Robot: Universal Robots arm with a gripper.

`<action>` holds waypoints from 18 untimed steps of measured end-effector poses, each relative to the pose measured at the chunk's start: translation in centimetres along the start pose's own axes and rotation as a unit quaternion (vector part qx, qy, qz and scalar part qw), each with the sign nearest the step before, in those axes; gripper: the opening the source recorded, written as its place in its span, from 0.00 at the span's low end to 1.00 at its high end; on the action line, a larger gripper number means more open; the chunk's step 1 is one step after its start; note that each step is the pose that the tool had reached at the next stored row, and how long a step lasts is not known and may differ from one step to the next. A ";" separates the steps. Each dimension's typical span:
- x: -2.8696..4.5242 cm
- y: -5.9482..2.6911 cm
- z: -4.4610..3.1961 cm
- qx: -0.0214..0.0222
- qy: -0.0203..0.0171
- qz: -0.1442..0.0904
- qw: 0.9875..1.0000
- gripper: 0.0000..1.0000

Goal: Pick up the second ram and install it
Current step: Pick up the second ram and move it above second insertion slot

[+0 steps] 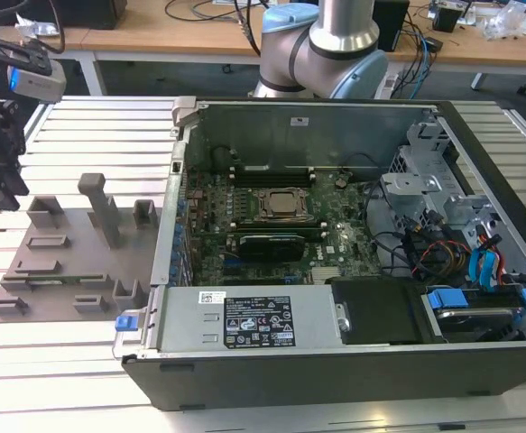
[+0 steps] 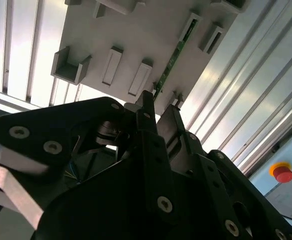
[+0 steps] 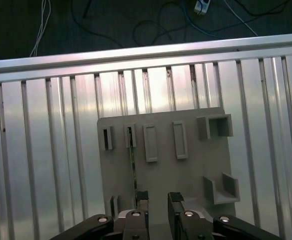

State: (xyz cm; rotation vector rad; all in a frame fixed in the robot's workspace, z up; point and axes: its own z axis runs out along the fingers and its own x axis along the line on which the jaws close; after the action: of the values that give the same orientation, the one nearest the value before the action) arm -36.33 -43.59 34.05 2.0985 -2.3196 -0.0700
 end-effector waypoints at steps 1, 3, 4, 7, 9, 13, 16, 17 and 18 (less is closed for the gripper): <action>0.00 0.00 0.10 0.000 0.000 0.000 1.000 0.30; 0.01 -0.02 0.56 0.000 0.000 -0.001 1.000 0.30; 0.01 -0.03 0.67 0.000 0.000 -0.001 1.000 0.30; 0.02 -0.05 1.16 0.000 0.000 -0.002 1.000 0.30; 0.03 -0.06 1.36 0.000 0.000 -0.002 1.000 0.30; 0.04 -0.08 1.99 0.000 0.000 -0.003 1.000 0.30; 0.05 -0.10 2.40 0.000 0.000 -0.004 1.000 0.30; 0.05 -0.11 2.54 0.000 0.000 -0.005 1.000 0.30; 0.05 -0.11 2.61 0.000 0.000 -0.005 1.000 0.30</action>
State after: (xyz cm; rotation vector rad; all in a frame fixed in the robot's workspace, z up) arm -36.33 -43.59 31.44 2.1094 -2.3094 -0.0700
